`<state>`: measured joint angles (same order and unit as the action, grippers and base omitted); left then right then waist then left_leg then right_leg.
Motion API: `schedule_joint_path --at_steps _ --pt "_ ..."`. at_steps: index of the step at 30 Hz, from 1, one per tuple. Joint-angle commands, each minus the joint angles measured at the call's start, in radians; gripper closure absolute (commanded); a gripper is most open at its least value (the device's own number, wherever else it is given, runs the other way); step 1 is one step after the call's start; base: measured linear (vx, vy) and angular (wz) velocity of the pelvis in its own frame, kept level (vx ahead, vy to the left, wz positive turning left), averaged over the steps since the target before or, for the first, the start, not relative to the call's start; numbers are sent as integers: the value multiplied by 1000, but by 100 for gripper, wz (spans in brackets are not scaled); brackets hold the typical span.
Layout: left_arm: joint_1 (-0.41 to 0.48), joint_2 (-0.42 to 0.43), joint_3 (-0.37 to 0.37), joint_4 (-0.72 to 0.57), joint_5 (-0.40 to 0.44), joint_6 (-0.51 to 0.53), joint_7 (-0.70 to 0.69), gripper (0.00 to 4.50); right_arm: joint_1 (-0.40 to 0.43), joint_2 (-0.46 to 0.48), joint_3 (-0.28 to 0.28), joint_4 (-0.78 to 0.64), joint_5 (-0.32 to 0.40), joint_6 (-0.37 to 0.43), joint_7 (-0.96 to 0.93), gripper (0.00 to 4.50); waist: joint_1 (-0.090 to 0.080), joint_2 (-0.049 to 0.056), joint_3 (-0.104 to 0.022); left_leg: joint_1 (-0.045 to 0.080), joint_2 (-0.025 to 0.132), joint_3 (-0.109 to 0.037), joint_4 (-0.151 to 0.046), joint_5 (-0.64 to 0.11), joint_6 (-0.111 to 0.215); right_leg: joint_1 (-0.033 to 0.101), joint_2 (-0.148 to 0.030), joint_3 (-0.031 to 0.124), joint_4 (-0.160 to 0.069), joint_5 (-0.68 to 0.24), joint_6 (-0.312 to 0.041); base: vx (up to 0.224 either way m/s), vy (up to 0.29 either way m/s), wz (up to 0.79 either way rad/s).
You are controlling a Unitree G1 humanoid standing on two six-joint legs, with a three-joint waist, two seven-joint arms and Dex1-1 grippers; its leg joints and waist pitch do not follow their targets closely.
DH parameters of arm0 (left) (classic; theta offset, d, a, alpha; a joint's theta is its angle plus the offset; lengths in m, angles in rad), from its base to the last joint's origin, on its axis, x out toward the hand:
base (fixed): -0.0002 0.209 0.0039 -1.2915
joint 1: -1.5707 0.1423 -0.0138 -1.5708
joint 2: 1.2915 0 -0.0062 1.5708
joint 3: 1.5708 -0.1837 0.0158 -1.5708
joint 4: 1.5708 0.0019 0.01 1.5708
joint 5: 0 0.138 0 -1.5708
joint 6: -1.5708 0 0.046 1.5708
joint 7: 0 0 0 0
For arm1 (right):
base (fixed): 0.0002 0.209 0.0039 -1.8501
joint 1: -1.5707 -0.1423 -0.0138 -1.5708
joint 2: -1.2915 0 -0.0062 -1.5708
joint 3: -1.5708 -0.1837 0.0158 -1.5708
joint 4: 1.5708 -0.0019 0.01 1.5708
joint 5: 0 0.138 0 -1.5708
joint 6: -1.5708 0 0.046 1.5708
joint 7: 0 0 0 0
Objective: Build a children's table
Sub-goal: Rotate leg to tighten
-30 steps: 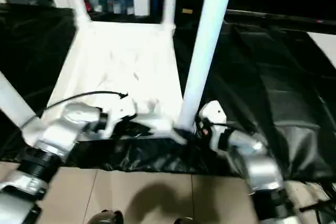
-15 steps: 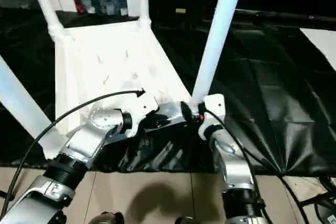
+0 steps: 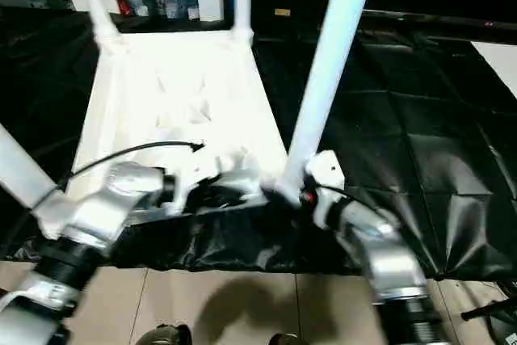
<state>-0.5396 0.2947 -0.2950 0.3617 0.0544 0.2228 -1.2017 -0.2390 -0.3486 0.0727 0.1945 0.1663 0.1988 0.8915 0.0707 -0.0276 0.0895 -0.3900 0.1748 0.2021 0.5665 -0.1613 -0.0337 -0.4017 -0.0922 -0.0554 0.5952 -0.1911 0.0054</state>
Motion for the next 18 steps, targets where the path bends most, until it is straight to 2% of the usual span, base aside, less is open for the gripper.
schedule_joint_path --at_steps 1,3,9,10,14,18 --pt "-5 -2 -89 -12 -19 -19 -98 450 -24 -22 60 -28 33 20 122 18 1 -7 -62 22 61 -24 -58 -163 112 45 -62 45 -57 -95 -270 0 0 0" --pt "-11 4 -93 -5 -19 -25 -113 450 -34 -37 66 -25 43 19 162 18 3 -7 -63 26 63 -24 -57 -175 108 43 -63 45 -58 -114 -271 0 0 0" --pt "-31 14 -106 15 -19 -37 -158 450 -76 -76 117 13 38 1 275 18 11 -7 -65 27 63 -23 -54 -158 105 43 -63 45 -54 -97 -285 0 0 0" --pt "-37 11 -107 26 -19 -40 -160 450 -90 -76 133 37 22 -20 289 33 15 -13 -66 27 63 -22 -52 -152 108 43 -65 45 -52 -97 -286 0 0 0" --pt "-41 11 -108 36 -21 -43 -161 450 -107 -69 150 62 15 -31 313 52 17 -14 -66 25 62 -23 -53 -157 101 44 -66 45 -54 -128 -279 0 0 0" --pt "-37 17 -102 36 -23 -46 -163 450 -116 -58 153 68 22 -28 321 88 18 -18 -67 24 62 -22 -51 -143 108 44 -65 44 -51 -119 -279 0 0 0"
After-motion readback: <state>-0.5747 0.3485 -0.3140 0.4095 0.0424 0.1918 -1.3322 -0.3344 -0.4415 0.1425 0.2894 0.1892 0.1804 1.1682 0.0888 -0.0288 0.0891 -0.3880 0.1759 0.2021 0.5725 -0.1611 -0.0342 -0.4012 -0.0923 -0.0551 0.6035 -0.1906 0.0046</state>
